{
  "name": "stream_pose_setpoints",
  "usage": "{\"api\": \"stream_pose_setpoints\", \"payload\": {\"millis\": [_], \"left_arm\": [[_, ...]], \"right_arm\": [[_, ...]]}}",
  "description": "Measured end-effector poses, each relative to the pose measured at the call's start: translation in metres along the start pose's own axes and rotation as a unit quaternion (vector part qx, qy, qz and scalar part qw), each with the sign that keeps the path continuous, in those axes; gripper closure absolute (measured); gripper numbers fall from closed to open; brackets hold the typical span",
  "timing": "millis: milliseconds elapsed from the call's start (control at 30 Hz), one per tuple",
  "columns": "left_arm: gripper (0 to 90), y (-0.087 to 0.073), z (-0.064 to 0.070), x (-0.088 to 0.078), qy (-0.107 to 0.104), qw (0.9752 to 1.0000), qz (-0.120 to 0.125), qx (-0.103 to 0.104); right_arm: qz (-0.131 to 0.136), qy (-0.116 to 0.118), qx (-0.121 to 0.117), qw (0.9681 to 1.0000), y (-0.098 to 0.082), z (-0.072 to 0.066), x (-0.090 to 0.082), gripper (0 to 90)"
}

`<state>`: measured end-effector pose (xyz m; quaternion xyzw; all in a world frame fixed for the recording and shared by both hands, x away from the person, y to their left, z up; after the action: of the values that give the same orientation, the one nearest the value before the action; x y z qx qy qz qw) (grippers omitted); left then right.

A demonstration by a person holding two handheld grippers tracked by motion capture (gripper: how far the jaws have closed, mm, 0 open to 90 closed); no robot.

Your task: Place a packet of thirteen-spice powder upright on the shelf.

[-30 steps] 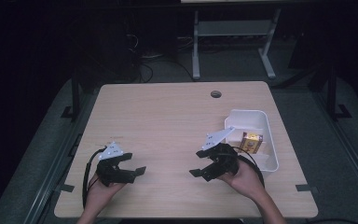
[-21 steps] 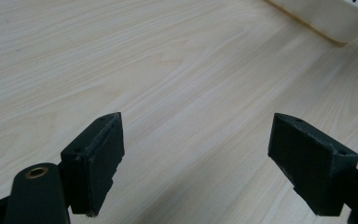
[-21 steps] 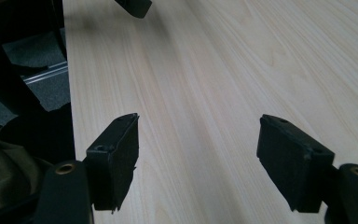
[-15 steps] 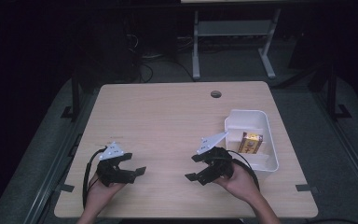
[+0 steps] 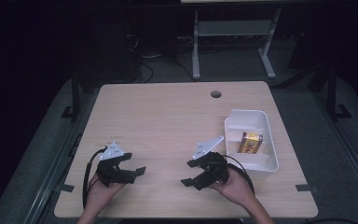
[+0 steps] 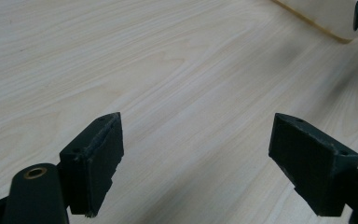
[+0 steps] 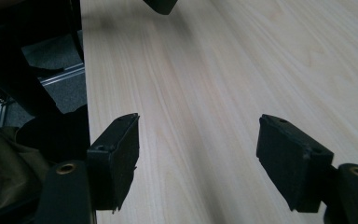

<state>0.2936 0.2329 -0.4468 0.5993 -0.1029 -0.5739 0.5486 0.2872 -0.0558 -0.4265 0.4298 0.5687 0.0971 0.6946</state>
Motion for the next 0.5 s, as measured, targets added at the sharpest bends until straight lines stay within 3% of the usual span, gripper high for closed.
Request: {"api": "stream_pose_setpoints", "payload": {"millis": [500], "left_arm": [[17.5, -0.001, 0.000, 0.002, -0.001, 1.0000, -0.004, 0.001]], "right_arm": [[-0.011, 0.008, -0.009, 0.9999, -0.010, -0.014, 0.017, 28.8]]}}
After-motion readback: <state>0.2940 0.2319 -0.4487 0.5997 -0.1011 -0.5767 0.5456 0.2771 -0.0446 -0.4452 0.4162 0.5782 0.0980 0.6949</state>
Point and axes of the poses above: each handheld gripper's, and its own axes: x roughly forward along the jaws, y roughly out of its top, z roughly to its right, the point moved 3 cm from there along x, roughly forward along the jaws, and after that the axes turned 14 degrees about -y, right-handed, at the moved point
